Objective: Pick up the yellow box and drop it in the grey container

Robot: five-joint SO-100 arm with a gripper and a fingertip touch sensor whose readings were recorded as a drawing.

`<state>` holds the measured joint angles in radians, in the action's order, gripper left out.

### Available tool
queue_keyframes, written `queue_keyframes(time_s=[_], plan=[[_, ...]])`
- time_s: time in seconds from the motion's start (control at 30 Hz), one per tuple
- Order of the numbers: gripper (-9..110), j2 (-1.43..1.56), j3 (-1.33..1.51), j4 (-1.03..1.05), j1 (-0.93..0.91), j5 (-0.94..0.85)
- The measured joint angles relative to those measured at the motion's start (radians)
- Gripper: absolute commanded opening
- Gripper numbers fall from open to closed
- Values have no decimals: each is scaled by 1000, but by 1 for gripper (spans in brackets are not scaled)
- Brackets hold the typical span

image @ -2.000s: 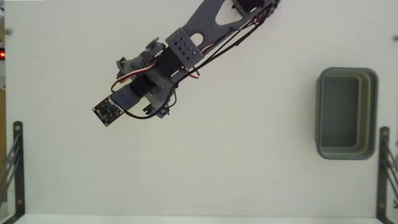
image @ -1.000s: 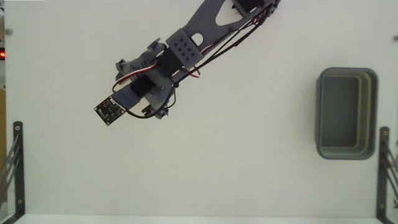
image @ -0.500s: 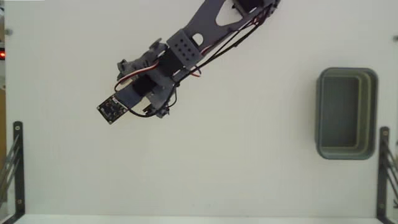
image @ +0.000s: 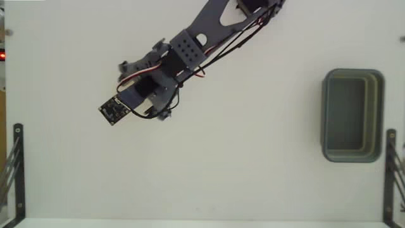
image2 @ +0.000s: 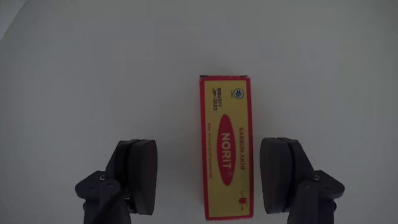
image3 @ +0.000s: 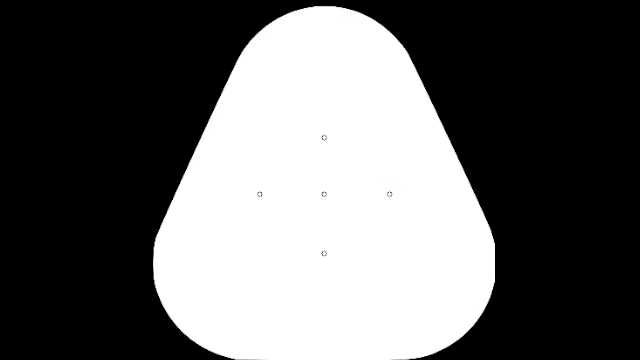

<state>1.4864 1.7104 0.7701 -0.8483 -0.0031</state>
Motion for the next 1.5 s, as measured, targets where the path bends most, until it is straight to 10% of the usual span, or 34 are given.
queue_keyframes(time_s=[1.5], plan=[[103, -9, 9, -17, 0, 0]])
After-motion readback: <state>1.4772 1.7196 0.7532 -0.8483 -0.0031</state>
